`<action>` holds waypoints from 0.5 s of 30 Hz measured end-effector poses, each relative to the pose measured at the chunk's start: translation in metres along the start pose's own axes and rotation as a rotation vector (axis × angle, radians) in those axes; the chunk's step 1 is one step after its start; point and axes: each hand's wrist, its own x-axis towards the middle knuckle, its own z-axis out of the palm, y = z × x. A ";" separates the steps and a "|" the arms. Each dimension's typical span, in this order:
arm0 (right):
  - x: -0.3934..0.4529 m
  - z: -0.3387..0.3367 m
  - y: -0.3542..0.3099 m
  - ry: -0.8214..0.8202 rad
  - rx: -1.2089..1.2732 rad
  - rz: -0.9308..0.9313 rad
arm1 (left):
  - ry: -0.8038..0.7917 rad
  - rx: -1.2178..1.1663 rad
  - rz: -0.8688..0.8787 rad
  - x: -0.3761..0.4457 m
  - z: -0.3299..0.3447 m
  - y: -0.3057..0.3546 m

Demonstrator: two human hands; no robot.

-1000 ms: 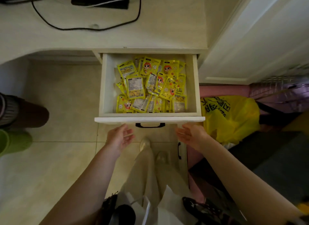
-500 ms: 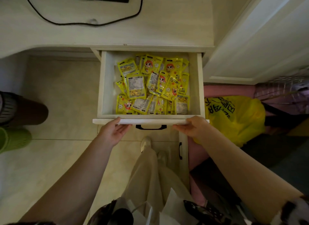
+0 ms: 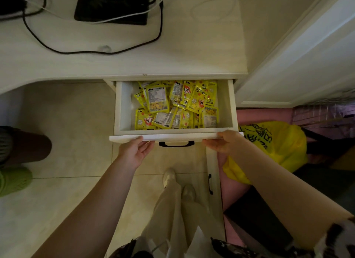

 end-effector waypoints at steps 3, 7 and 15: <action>0.008 0.006 -0.012 0.013 0.030 -0.010 | -0.007 0.004 -0.007 0.008 0.006 0.010; 0.013 0.017 -0.028 0.020 0.038 -0.053 | -0.025 0.037 -0.006 0.018 0.017 0.026; 0.021 0.042 -0.063 0.027 -0.017 -0.124 | -0.071 0.175 0.067 0.046 0.039 0.062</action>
